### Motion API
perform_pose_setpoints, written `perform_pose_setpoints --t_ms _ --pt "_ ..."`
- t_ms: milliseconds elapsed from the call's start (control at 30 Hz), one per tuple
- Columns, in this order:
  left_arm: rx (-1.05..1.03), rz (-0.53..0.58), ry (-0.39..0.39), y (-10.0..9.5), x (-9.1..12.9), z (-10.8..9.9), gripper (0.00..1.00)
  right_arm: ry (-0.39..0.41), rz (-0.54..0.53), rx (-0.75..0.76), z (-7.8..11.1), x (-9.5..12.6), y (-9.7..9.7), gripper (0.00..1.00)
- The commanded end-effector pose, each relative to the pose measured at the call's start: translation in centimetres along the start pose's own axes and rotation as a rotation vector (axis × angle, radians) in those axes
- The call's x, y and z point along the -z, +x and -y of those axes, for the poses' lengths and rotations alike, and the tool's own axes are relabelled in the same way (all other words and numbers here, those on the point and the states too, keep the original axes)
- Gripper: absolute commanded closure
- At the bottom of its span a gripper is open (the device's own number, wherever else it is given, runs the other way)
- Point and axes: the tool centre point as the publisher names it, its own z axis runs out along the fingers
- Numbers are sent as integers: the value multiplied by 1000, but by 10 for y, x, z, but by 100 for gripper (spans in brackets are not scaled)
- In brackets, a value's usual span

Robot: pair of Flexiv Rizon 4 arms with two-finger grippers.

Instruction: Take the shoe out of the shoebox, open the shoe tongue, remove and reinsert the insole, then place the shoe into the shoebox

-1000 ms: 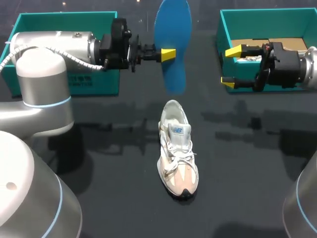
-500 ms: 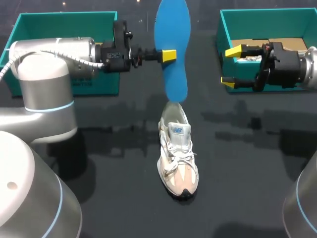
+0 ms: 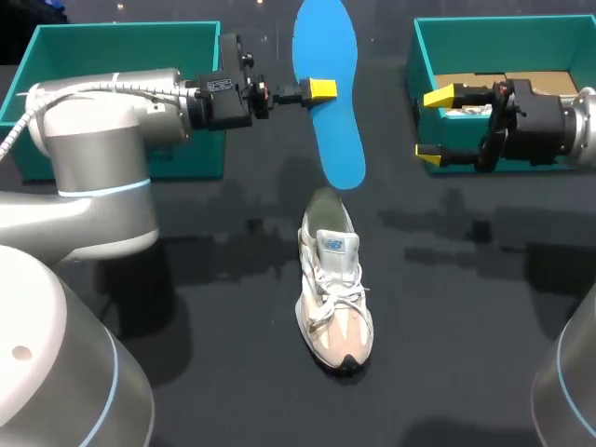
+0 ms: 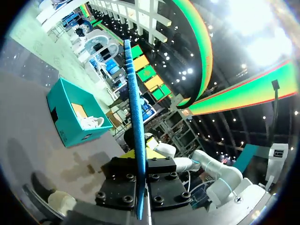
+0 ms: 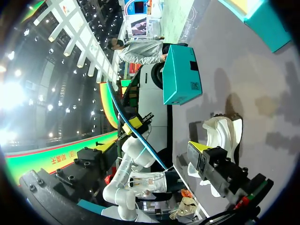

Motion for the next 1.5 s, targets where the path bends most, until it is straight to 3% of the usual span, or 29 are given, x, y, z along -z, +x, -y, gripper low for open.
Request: perform_pose_setpoints --t_ms 33,233,500,833,1067,1267,1500 --pt "431 47 11 -7 -9 0 100 -1 2 0 1 0 0 0" --pt "570 61 -21 -17 -11 -4 100 -1 2 0 1 0 0 0" --pt "675 74 -33 -33 -12 -18 100 20 147 74 1 -1 8 0" --pt "666 79 -16 -35 -13 -26 100 11 303 115 3 -1 24 0" --pt "657 82 -13 -36 -13 -27 100 -18 496 91 6 -5 39 0" --pt "657 82 -13 -36 -13 -27 100 -61 753 76 11 -18 61 0" --pt "657 82 -13 -36 -13 -27 100 -62 973 80 15 -38 69 0"
